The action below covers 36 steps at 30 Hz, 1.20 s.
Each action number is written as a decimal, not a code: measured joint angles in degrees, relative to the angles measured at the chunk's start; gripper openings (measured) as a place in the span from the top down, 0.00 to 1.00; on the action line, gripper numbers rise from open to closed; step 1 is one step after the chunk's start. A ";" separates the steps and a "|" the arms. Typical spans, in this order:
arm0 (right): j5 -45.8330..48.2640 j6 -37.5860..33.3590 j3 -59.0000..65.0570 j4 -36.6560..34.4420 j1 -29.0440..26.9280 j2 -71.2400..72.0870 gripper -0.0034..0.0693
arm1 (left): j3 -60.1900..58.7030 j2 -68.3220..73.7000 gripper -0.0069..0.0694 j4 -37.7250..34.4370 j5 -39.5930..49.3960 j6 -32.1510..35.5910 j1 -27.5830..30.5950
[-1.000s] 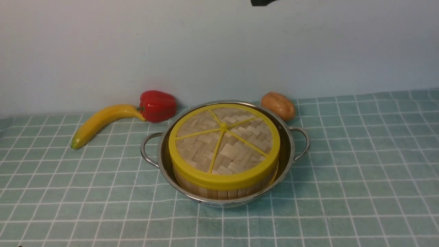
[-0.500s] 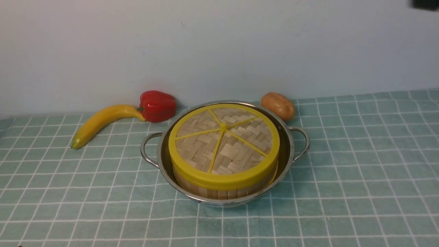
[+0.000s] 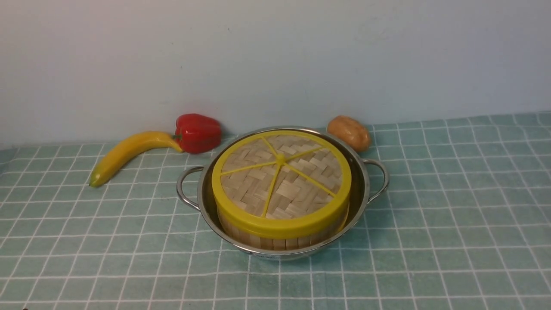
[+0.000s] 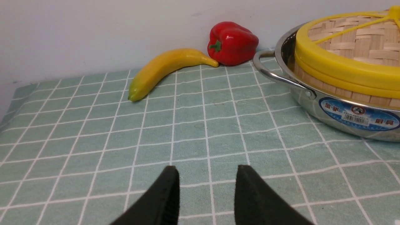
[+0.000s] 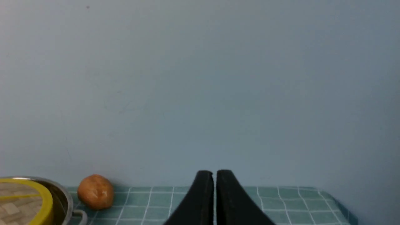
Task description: Place the steamer in the pot on the blue tablecloth, and put the lid on the steamer.
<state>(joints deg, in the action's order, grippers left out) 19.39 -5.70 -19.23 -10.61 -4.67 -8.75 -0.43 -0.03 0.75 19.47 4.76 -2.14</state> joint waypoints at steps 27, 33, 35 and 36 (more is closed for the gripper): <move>-1.34 2.27 19.72 1.52 0.00 7.41 0.78 | 0.00 0.00 0.59 0.00 0.00 0.00 0.00; -0.93 2.27 19.72 1.58 0.00 8.46 0.75 | 0.00 0.00 0.59 0.00 0.00 0.00 0.00; -0.93 2.27 19.72 2.42 0.00 8.46 0.74 | 0.00 0.00 0.59 0.00 0.00 0.00 0.00; -0.93 2.27 19.72 3.11 0.00 8.46 0.74 | 0.00 0.00 0.59 0.00 0.00 0.00 0.00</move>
<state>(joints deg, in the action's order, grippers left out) 18.46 -3.43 0.49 -7.50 -4.67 -0.28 -0.43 -0.03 0.75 19.47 4.76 -2.14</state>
